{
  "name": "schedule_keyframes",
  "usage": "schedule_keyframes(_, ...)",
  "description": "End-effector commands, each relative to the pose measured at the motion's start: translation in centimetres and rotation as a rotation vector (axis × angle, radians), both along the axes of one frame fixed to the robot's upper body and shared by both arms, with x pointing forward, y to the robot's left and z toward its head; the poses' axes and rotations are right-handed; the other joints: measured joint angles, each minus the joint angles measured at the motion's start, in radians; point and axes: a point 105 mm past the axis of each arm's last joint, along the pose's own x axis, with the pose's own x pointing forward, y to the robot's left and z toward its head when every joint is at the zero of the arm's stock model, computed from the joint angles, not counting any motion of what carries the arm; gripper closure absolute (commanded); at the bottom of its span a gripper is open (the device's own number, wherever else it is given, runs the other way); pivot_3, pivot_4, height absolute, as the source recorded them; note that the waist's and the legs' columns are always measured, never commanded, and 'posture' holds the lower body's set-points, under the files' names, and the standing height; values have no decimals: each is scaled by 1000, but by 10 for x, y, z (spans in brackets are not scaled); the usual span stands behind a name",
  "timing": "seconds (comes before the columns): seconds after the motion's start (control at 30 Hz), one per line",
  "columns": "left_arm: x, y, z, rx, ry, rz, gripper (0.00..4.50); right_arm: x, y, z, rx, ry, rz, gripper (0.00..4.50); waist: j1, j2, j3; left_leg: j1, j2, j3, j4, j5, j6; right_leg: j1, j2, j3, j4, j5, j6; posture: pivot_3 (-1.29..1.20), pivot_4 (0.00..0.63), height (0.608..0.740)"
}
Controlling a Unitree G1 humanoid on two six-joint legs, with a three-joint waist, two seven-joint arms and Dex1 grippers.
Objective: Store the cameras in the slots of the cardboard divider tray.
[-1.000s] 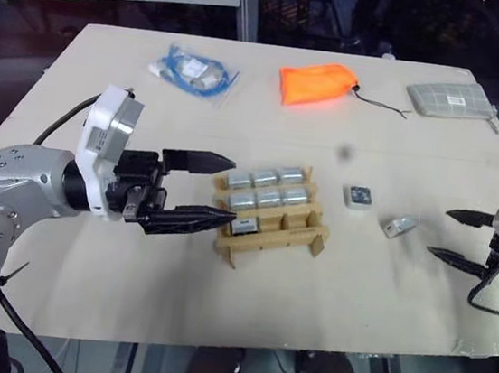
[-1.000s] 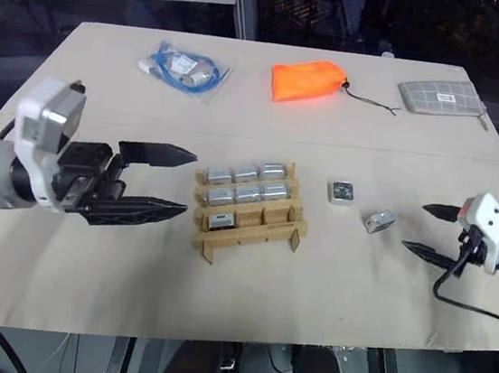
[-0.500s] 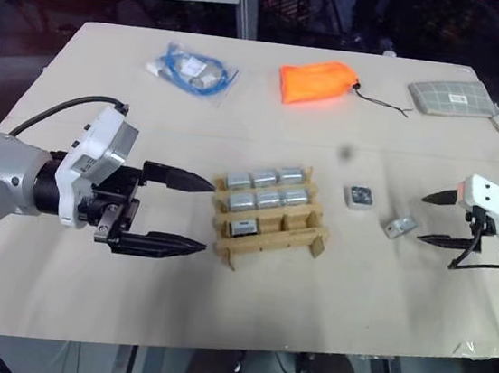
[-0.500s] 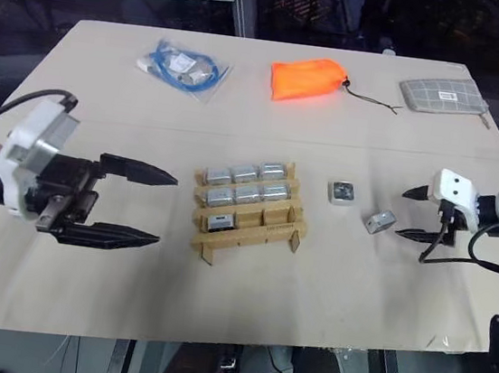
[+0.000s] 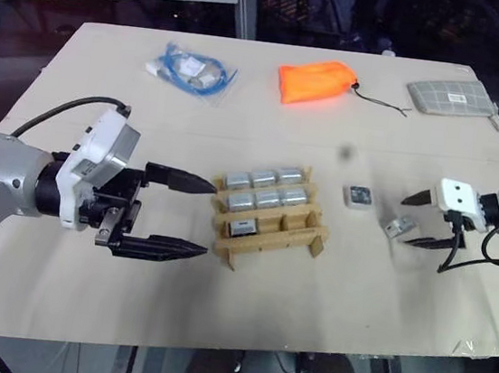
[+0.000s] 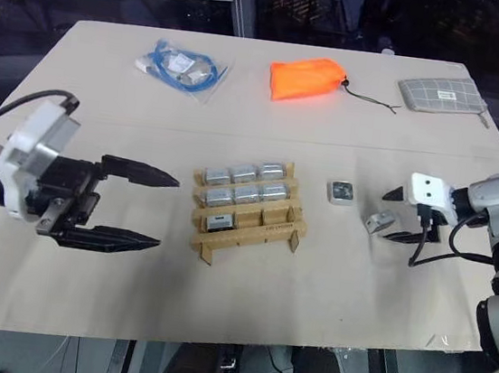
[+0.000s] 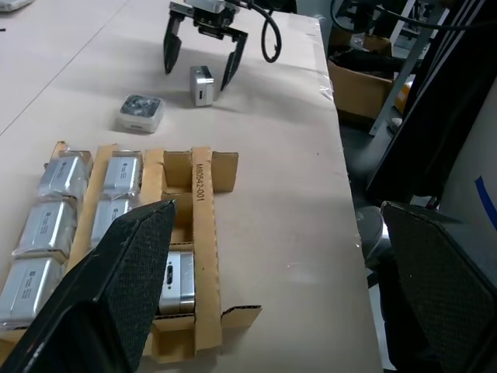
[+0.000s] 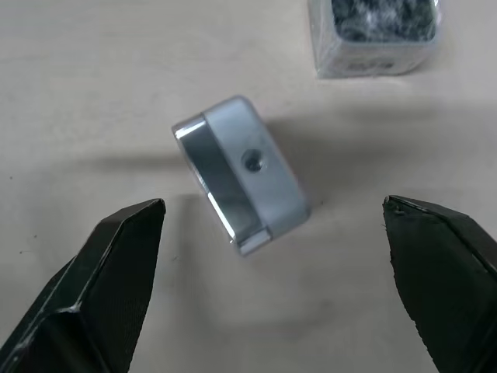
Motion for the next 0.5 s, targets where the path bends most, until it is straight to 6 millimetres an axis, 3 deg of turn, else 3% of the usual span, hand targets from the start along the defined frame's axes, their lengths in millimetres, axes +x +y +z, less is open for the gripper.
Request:
schedule_keyframes(0.03, -3, -1, 5, -2, -39, -9, 0, -4, 0, 13, -6, -5, 60, 1509, 0, 0, 0, 0, 0, 0, 0, 0, 0, 0, 0, 0, 0, 0, 0, 0, 150, 740)
schedule_keyframes(0.07, -3, -1, 5, -3, -38, -9, 0, -5, 0, 13, -9, -5, 64, 1642, -1, 0, 0, 0, 0, 0, 0, 0, 0, 0, 0, 0, 0, 0, 0, 0, 150, 740)
schedule_keyframes(0.23, -3, 0, 5, -6, -35, -8, 0, -8, 3, 12, 3, 5, 82, 3656, -1, 1, 0, 0, 0, 0, 0, 0, 0, 0, 0, 0, 0, 0, 0, 0, 150, 740)
schedule_keyframes(0.43, -2, 0, 4, -7, -33, -10, 0, -11, 3, 16, 17, 9, 83, 3815, 0, 1, 1, 0, 0, 0, 0, 0, 0, 0, 0, 0, 0, 0, 0, 0, 150, 740)
schedule_keyframes(0.5, -2, 1, 3, -7, -32, -9, 0, -10, 11, 25, 80, -3, 88, 3815, 0, 1, 1, 0, 0, 0, 0, 0, 0, 0, 0, 0, 0, 0, 0, 0, 150, 740)
